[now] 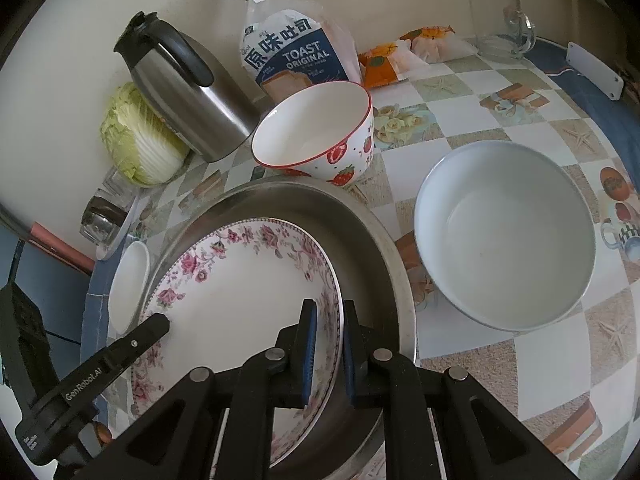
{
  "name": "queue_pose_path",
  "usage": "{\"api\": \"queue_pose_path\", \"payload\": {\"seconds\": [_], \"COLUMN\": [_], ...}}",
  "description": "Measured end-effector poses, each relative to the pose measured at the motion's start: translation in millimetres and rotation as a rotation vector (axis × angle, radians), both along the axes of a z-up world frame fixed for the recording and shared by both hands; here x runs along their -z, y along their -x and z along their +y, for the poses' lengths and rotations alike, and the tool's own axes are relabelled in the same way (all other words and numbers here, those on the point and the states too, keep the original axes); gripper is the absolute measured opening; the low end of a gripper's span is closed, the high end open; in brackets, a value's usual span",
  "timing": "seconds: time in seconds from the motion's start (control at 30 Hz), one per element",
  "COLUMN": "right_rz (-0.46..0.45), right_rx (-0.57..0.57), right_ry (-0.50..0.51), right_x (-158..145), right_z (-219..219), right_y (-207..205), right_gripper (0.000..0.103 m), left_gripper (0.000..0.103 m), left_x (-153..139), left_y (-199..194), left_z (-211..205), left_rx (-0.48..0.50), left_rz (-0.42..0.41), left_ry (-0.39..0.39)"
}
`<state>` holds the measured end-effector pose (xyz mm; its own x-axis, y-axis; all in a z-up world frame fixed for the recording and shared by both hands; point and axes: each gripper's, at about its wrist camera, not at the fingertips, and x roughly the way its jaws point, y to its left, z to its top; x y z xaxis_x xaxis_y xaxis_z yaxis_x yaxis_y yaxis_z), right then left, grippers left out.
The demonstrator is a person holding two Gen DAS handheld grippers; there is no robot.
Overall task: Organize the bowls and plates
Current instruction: 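Open both grippers to release the floral-rimmed plate rim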
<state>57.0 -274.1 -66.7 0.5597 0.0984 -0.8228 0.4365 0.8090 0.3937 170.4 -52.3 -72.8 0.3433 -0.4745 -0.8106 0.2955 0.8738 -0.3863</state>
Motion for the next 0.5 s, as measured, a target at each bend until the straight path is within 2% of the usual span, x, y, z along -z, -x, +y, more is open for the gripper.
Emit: {"api": "queue_pose_path", "payload": {"seconds": [0.5], "right_rz": [0.007], "right_rx": [0.010], "right_ry": [0.002], "right_x": [1.7], "right_z": [0.1], "right_y": [-0.8], "right_gripper": [0.013], "left_gripper": [0.014], "left_x": [2.3], "left_y": [0.4], "left_z": [-2.6], "left_rx": [0.010], "left_rz": [-0.003], "left_ry": [-0.022]}}
